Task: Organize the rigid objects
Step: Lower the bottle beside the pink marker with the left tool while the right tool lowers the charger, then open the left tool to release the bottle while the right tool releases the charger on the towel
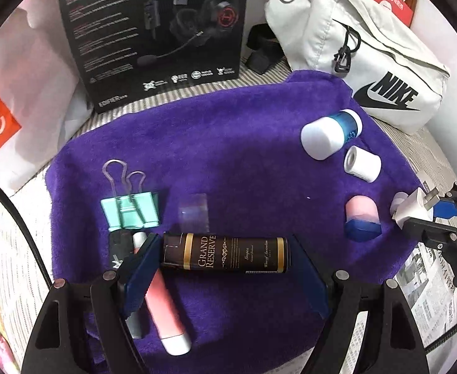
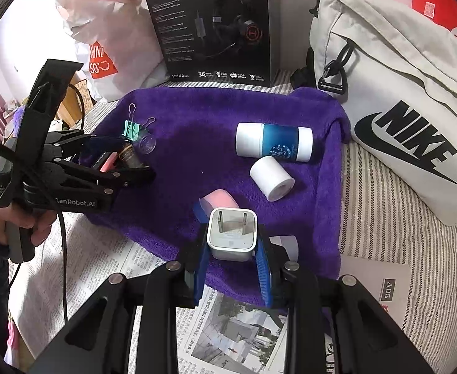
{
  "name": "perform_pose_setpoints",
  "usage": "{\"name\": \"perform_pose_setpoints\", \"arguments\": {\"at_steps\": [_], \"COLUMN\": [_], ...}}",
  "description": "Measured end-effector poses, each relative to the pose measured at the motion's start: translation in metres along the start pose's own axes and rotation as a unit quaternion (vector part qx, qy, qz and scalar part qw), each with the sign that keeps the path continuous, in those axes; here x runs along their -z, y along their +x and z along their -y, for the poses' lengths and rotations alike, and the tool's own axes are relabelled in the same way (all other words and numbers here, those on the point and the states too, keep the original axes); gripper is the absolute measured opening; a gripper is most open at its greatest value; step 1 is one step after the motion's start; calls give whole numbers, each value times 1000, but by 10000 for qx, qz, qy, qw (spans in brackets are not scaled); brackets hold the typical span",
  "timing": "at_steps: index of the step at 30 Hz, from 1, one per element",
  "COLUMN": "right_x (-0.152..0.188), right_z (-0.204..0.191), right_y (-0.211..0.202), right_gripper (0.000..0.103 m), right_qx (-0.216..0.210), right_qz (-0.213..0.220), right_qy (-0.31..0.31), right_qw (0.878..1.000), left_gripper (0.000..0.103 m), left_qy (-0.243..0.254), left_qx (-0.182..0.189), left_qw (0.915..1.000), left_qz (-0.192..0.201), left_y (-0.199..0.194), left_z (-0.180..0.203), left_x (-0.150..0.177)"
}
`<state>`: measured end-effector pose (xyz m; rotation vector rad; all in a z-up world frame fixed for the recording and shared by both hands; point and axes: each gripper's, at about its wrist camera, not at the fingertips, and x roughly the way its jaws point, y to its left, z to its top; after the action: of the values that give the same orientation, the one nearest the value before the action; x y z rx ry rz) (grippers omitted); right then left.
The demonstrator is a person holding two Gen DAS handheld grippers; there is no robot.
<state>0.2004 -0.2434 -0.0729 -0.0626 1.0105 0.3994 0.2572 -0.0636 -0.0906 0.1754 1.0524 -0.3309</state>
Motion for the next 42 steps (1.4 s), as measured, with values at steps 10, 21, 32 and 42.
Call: {"name": "perform_pose_setpoints", "arguments": {"at_steps": [10, 21, 32, 42], "right_x": [2, 1, -5, -15], "right_z": [5, 1, -17, -42], "right_y": [-4, -7, -5, 18], "right_gripper": [28, 28, 28, 28], "right_qx": [-13, -18, -128, -371], "right_qz": [19, 29, 49, -80], "right_qy": [78, 78, -59, -205], "right_qw": [10000, 10000, 9999, 9991], "left_gripper": [81, 82, 83, 93], "left_qy": [159, 175, 90, 0], "left_qx": [-140, -145, -338, -1028], "left_qw": [9997, 9995, 9992, 9947], "left_qz": [-97, -238, -213, -71], "left_y": [10, 6, -23, -56], "left_z": [7, 9, -5, -33], "left_x": [6, 19, 26, 41]}}
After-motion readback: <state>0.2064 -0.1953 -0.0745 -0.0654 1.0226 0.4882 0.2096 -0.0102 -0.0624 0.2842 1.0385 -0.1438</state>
